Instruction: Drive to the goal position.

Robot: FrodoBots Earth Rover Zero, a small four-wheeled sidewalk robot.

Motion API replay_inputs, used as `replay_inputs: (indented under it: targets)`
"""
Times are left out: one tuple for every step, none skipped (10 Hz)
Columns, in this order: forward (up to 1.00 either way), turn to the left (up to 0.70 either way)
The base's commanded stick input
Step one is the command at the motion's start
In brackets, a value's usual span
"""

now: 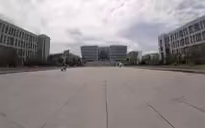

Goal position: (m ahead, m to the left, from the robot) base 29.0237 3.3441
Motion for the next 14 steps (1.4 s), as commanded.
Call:
replay_inputs:
  targets:
    - [1.0,0.03]
    - [1.0,0.03]
    - [1.0,0.03]
    - [1.0,0.03]
    - [1.0,0.03]
    - [1.0,0.03]
    - [1.0,0.02]
    - [1.0,0.02]
    - [1.0,0.02]
    - [1.0,0.02]
    - [1.0,0.02]
    - [1.0,0.02]
    - [1.0,0.02]
    - [1.0,0.02]
